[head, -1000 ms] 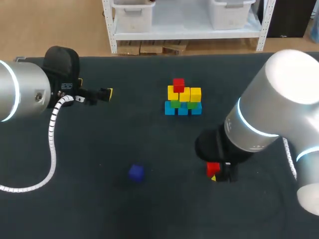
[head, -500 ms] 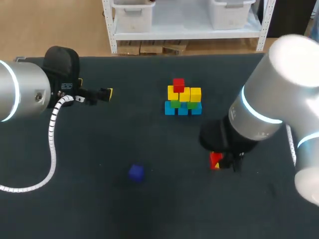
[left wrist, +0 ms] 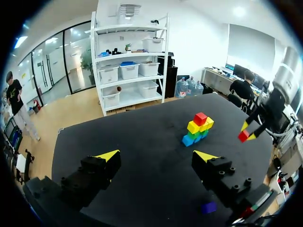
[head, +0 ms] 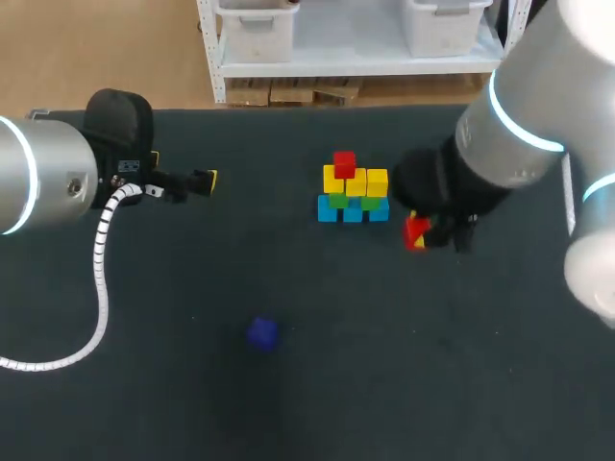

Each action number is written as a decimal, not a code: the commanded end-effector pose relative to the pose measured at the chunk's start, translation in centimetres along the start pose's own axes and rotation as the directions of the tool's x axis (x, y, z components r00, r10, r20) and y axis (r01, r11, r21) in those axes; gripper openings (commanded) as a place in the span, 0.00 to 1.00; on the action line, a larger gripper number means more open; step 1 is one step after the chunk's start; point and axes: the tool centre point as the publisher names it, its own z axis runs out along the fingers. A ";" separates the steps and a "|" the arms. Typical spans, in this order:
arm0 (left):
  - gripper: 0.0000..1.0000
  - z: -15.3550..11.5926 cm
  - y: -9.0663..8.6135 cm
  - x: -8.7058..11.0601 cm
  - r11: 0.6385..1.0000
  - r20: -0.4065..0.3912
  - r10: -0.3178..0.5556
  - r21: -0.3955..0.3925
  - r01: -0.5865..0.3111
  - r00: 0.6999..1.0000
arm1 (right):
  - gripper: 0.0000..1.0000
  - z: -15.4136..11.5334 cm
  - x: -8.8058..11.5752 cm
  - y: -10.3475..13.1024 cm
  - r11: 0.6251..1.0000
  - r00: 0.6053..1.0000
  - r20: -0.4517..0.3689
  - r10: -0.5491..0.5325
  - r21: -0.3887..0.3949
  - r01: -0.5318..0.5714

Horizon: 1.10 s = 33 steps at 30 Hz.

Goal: Place the blue cubes, place green cubes on the blue cubes, place the yellow cubes on the green cubes, then place the red cubes on the yellow cubes, and place purple cube on the red cubes.

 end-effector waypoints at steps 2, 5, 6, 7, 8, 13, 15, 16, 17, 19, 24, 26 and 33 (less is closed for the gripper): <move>1.00 0.0 0.2 0.0 1.000 -0.001 0.001 0.009 -0.001 1.000 | 0.00 -0.3 -1.2 -2.3 0.998 0.999 -0.003 -0.034 -0.048 0.034; 1.00 0.0 0.2 0.0 1.000 -0.001 0.001 0.009 -0.001 1.000 | 0.00 0.0 -1.6 -3.1 0.994 0.996 -0.008 -0.090 -0.065 0.090; 1.00 0.0 0.2 0.0 1.000 -0.001 0.001 0.009 -0.001 1.000 | 0.00 0.1 -1.8 -3.3 0.992 0.994 -0.012 -0.105 -0.074 0.104; 1.00 0.0 0.2 0.0 1.000 -0.001 0.001 0.009 -0.001 1.000 | 0.00 0.3 -1.9 -3.4 0.991 0.993 -0.019 -0.116 -0.070 0.114; 1.00 0.0 0.2 0.0 1.000 -0.001 0.001 0.009 -0.001 1.000 | 0.00 0.4 -2.1 -3.6 0.990 0.991 -0.029 -0.129 -0.064 0.127; 1.00 0.0 0.2 0.0 1.000 -0.001 0.001 0.009 -0.001 1.000 | 0.00 1.1 -3.0 -4.0 0.984 0.984 -0.051 -0.169 -0.063 0.166; 1.00 0.0 0.2 0.0 1.000 -0.001 0.001 0.009 -0.001 1.000 | 0.00 1.5 -3.2 -4.3 0.981 0.981 -0.058 -0.184 -0.067 0.180; 1.00 0.0 0.2 0.0 1.000 -0.001 0.001 0.009 -0.001 1.000 | 0.00 1.7 -3.2 -4.6 0.981 0.981 -0.063 -0.184 -0.066 0.180; 1.00 0.0 0.2 0.0 1.000 -0.001 0.001 0.009 -0.001 1.000 | 0.00 1.8 -3.4 -5.0 0.982 0.981 -0.067 -0.181 -0.066 0.177; 1.00 0.0 0.2 0.0 1.000 -0.001 0.001 0.009 -0.001 1.000 | 0.00 2.0 -3.6 -5.7 0.982 0.981 -0.072 -0.178 -0.071 0.173; 1.00 0.0 0.2 0.0 1.000 -0.001 0.001 0.009 -0.001 1.000 | 0.00 2.3 -3.5 -7.1 0.985 0.982 -0.095 -0.165 -0.073 0.158; 1.00 0.0 0.2 0.0 1.000 -0.001 0.001 0.009 -0.001 1.000 | 0.00 2.5 -3.3 -7.6 0.985 0.982 -0.105 -0.159 -0.077 0.151; 1.00 0.0 0.2 0.0 1.000 -0.001 0.001 0.009 -0.001 1.000 | 0.00 3.4 -3.3 -9.2 0.990 0.987 -0.110 -0.120 -0.091 0.111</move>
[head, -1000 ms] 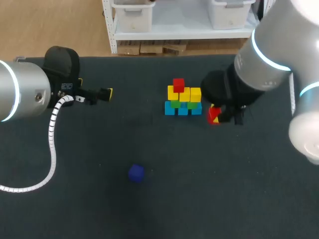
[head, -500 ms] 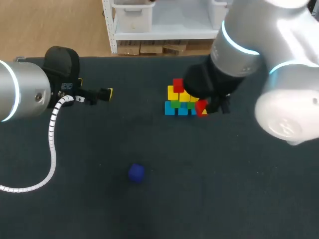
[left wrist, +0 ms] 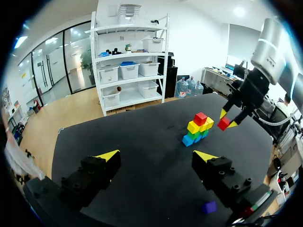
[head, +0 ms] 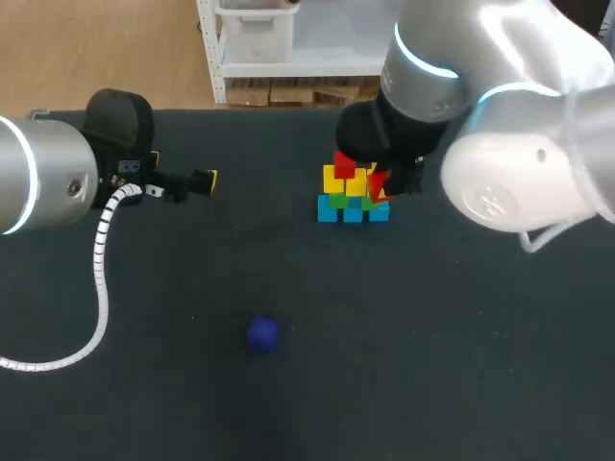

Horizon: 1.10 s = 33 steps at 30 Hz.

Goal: Place the blue cubes, place green cubes on the blue cubes, place the yellow cubes on the green cubes, then place the red cubes on the yellow cubes, and place purple cube on the red cubes.

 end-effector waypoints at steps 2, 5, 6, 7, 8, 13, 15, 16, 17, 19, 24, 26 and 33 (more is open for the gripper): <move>1.00 0.0 0.2 0.0 1.000 -0.001 0.001 0.009 -0.001 1.000 | 0.00 0.7 -0.1 -1.6 0.999 1.000 0.001 0.013 -0.043 -0.013; 1.00 0.0 0.2 0.0 1.000 -0.001 0.001 0.009 -0.001 1.000 | 0.00 0.7 0.1 -2.4 0.999 1.000 -0.007 0.026 -0.041 -0.027; 1.00 0.0 0.2 0.0 1.000 -0.001 0.001 0.009 -0.001 1.000 | 0.00 0.7 0.1 -2.6 0.999 0.999 -0.013 0.033 -0.040 -0.033; 1.00 0.0 0.2 0.0 1.000 -0.001 0.001 0.009 -0.001 1.000 | 0.00 0.7 0.2 -2.8 0.999 0.999 -0.015 0.036 -0.038 -0.036; 1.00 0.0 0.2 0.0 1.000 -0.001 0.001 0.009 -0.001 1.000 | 0.00 0.7 0.2 -3.0 0.998 0.999 -0.017 0.039 -0.039 -0.040; 1.00 0.0 0.2 0.0 1.000 -0.001 0.001 0.009 -0.001 1.000 | 0.00 0.5 0.2 -3.8 0.993 0.997 -0.029 0.076 -0.086 -0.078; 1.00 0.0 0.2 0.0 1.000 -0.001 0.001 0.009 -0.001 1.000 | 0.00 0.6 0.2 -4.1 0.989 0.995 -0.035 0.095 -0.108 -0.098; 1.00 0.0 0.2 0.0 1.000 -0.001 0.001 0.009 -0.001 1.000 | 0.00 0.6 0.2 -4.2 0.987 0.994 -0.039 0.104 -0.123 -0.108; 1.00 0.0 0.2 0.0 1.000 -0.001 0.001 0.009 -0.001 1.000 | 0.00 0.6 0.2 -4.4 0.982 0.992 -0.047 0.118 -0.140 -0.124; 1.00 0.0 0.2 0.0 1.000 -0.001 0.001 0.009 -0.001 1.000 | 0.00 0.6 0.2 -4.6 0.979 0.990 -0.050 0.129 -0.153 -0.135; 1.00 0.0 0.2 0.0 1.000 -0.001 0.001 0.009 -0.001 1.000 | 0.00 0.3 0.2 -4.8 0.972 0.989 -0.041 0.143 -0.183 -0.148; 1.00 0.0 0.2 0.0 1.000 -0.001 0.001 0.009 -0.001 1.000 | 0.00 0.1 0.1 -4.9 0.968 0.988 -0.031 0.152 -0.199 -0.155; 1.00 0.0 0.2 0.0 1.000 -0.001 0.001 0.009 -0.001 1.000 | 0.00 0.2 0.6 -4.8 0.955 0.984 -0.004 0.176 -0.243 -0.172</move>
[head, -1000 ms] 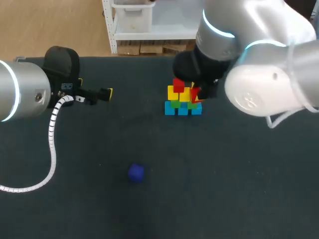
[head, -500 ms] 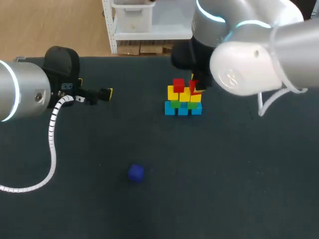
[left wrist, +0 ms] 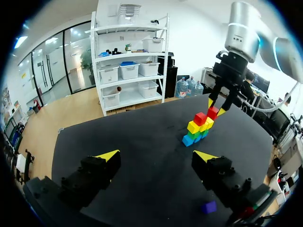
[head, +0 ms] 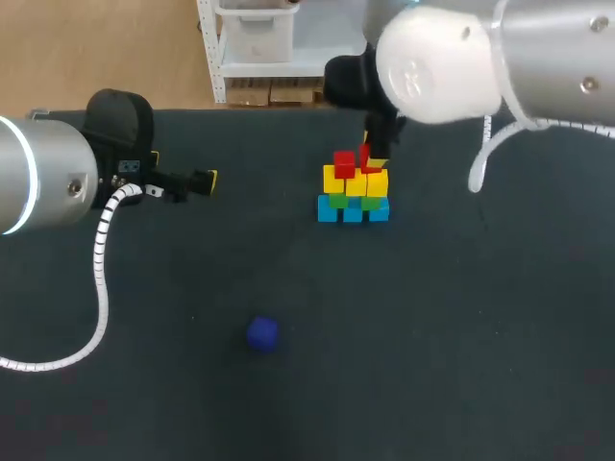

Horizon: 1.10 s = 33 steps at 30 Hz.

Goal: Place the blue cubes, place green cubes on the blue cubes, place the yellow cubes on the green cubes, then place the red cubes on the yellow cubes, and place purple cube on the red cubes.

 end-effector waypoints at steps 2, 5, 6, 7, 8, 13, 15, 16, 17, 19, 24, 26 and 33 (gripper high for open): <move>1.00 0.0 0.2 0.0 1.000 -0.001 0.001 0.009 -0.001 1.000 | 0.00 0.3 0.7 -0.5 0.998 1.000 0.003 0.000 -0.071 0.000; 1.00 0.0 0.2 0.0 1.000 -0.001 0.001 0.009 -0.001 1.000 | 0.00 0.3 0.7 -0.5 0.997 1.000 0.003 0.004 -0.075 -0.004; 1.00 0.0 0.2 0.0 1.000 -0.001 0.001 0.009 -0.001 1.000 | 0.00 0.3 0.8 -0.5 0.997 1.000 0.004 0.005 -0.076 -0.005; 1.00 0.0 0.2 0.0 1.000 -0.001 0.001 0.009 -0.001 1.000 | 0.00 0.3 0.8 -0.5 0.997 1.000 0.008 0.008 -0.078 -0.007; 1.00 0.0 0.2 0.0 1.000 -0.001 0.001 0.009 -0.001 1.000 | 0.00 0.3 0.8 -0.5 0.997 1.000 0.016 0.013 -0.075 -0.012; 1.00 0.0 0.2 0.0 1.000 -0.001 0.001 0.009 -0.001 1.000 | 0.00 0.3 0.7 -0.6 0.997 0.999 0.033 0.022 -0.074 -0.020; 1.00 0.0 0.2 0.0 1.000 -0.001 0.001 0.009 -0.001 1.000 | 0.00 0.5 0.7 -0.4 0.998 0.999 0.033 0.018 -0.069 -0.016; 1.00 0.0 0.2 0.0 1.000 -0.001 0.001 0.009 -0.001 1.000 | 0.00 0.6 0.7 -0.3 0.998 0.999 0.032 0.019 -0.067 -0.016; 1.00 0.0 0.2 0.0 1.000 -0.001 0.001 0.009 -0.001 1.000 | 0.00 0.7 0.7 -0.3 0.998 0.999 0.032 0.019 -0.066 -0.017; 1.00 0.0 0.2 0.0 1.000 -0.001 0.001 0.009 -0.001 1.000 | 0.00 0.9 0.7 -0.1 0.999 0.999 0.030 0.013 -0.051 -0.012; 1.00 0.0 0.2 0.0 1.000 -0.001 0.001 0.009 -0.001 1.000 | 0.00 1.2 0.5 0.1 1.000 0.999 0.034 0.009 -0.015 -0.009; 1.00 0.0 0.2 0.0 1.000 -0.001 0.001 0.009 -0.001 1.000 | 0.00 1.3 0.5 0.1 1.000 0.999 0.033 0.008 -0.011 -0.008; 1.00 0.0 0.2 0.0 1.000 -0.001 0.001 0.009 -0.001 1.000 | 0.00 1.7 0.4 -0.1 1.000 0.999 0.035 0.008 -0.006 -0.008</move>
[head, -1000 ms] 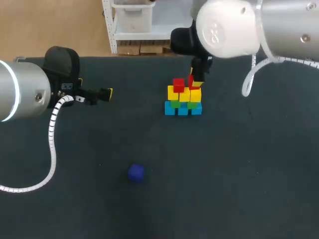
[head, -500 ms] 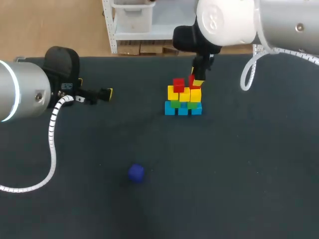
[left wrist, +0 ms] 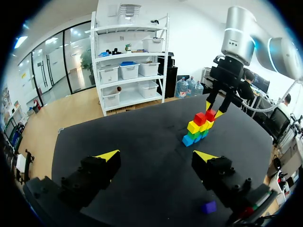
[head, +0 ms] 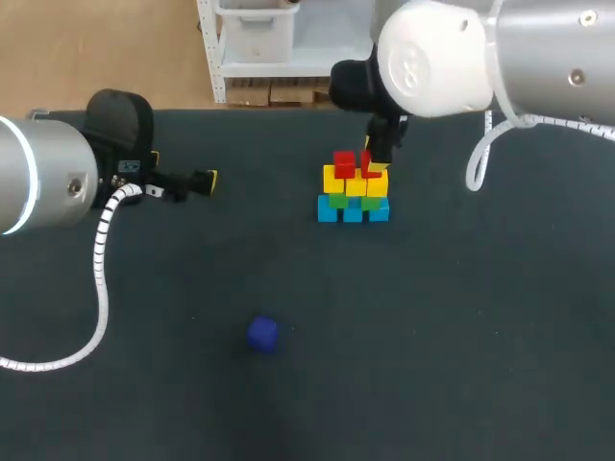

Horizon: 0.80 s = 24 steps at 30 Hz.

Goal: Place the blue cubes, place green cubes on the blue cubes, place the yellow cubes on the green cubes, then place the red cubes on the yellow cubes, and place purple cube on the red cubes.

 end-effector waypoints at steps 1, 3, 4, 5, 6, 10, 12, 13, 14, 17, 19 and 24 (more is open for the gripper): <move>1.00 0.0 0.2 0.0 1.000 -0.001 0.001 0.009 -0.001 1.000 | 0.00 0.2 0.2 0.3 1.000 1.000 0.003 -0.001 0.014 0.001; 1.00 0.0 0.2 0.0 1.000 -0.001 0.001 0.009 -0.001 1.000 | 0.00 0.2 0.1 0.2 1.000 1.000 0.004 -0.005 0.016 0.005; 1.00 0.0 0.2 0.0 1.000 -0.001 0.001 0.009 -0.001 1.000 | 0.00 0.3 0.1 0.1 1.000 1.000 0.005 -0.005 0.015 0.005; 1.00 0.0 0.2 0.0 1.000 -0.001 0.001 0.009 -0.001 1.000 | 0.00 0.3 0.1 0.1 1.000 1.000 0.005 -0.004 0.015 0.004; 1.00 0.0 0.2 0.0 1.000 -0.001 0.001 0.009 -0.001 1.000 | 0.00 0.4 0.0 0.0 1.000 1.000 0.005 -0.004 0.014 0.003; 1.00 0.0 0.2 0.0 1.000 -0.001 0.001 0.009 -0.001 1.000 | 0.00 0.5 -0.2 0.0 1.000 1.000 0.006 -0.004 0.014 0.004; 1.00 0.0 0.2 0.0 1.000 -0.001 0.001 0.009 -0.001 1.000 | 0.00 0.5 -0.3 0.0 1.000 1.000 0.007 -0.005 0.015 0.005; 1.00 0.0 0.2 0.0 1.000 -0.001 0.001 0.009 -0.001 1.000 | 0.00 0.5 -0.3 0.0 1.000 1.000 0.007 -0.007 0.015 0.007; 1.00 0.0 0.2 0.0 1.000 -0.001 0.001 0.009 -0.001 1.000 | 0.00 0.6 -0.4 0.0 1.000 1.000 0.007 -0.008 0.015 0.008; 1.00 0.0 0.2 0.0 1.000 -0.001 0.001 0.009 -0.001 1.000 | 0.00 0.7 -0.5 0.0 1.000 1.000 0.008 -0.010 0.019 0.009; 1.00 0.0 0.2 0.0 1.000 -0.001 0.001 0.009 -0.001 1.000 | 0.00 0.7 -0.5 0.0 1.000 1.000 0.008 -0.009 0.023 0.009; 1.00 0.0 0.2 0.0 1.000 -0.001 0.001 0.009 -0.001 1.000 | 0.00 0.8 -0.5 0.0 0.999 1.000 0.000 -0.012 0.032 0.012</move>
